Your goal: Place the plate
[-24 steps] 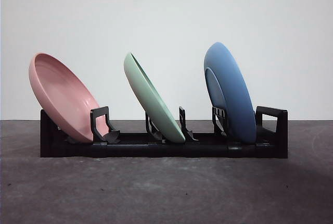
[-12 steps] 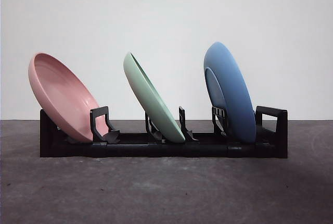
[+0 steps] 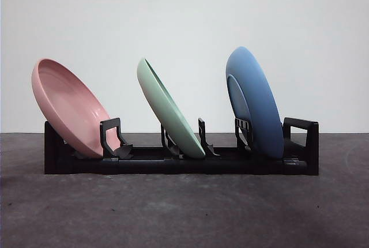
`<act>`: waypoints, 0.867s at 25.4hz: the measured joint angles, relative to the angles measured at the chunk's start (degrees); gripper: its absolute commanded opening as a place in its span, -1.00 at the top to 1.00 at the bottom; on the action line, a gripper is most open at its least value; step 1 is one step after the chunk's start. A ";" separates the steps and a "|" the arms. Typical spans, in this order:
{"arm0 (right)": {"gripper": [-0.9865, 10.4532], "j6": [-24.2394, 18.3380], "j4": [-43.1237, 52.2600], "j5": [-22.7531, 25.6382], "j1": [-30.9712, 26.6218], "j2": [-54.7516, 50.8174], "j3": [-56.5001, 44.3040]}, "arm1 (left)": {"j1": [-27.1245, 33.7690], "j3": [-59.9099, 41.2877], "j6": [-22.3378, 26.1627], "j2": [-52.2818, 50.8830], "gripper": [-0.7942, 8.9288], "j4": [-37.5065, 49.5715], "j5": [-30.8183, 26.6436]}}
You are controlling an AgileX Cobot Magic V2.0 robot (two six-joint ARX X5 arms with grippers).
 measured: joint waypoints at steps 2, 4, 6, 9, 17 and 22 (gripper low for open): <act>0.81 -3.15 -5.11 -1.29 0.00 3.19 4.79 | 0.00 4.50 0.96 2.82 0.82 -4.55 1.53; 0.81 -6.27 -10.82 -2.43 0.00 6.58 9.66 | 0.00 9.07 2.51 5.99 0.82 -9.53 2.64; 0.81 -8.72 -16.04 -2.93 0.02 9.53 13.68 | 0.00 12.70 4.31 8.87 0.82 -13.97 2.95; 0.81 -11.80 -23.37 -3.04 0.44 13.38 18.99 | 0.00 17.62 7.80 13.55 0.82 -20.96 2.99; 0.81 -19.71 -36.87 -3.04 1.81 19.04 27.69 | 0.00 26.18 18.25 23.04 0.81 -33.79 3.08; 0.39 -21.16 -39.67 -3.04 2.69 19.30 27.69 | 0.00 26.45 19.50 22.86 0.30 -33.16 3.10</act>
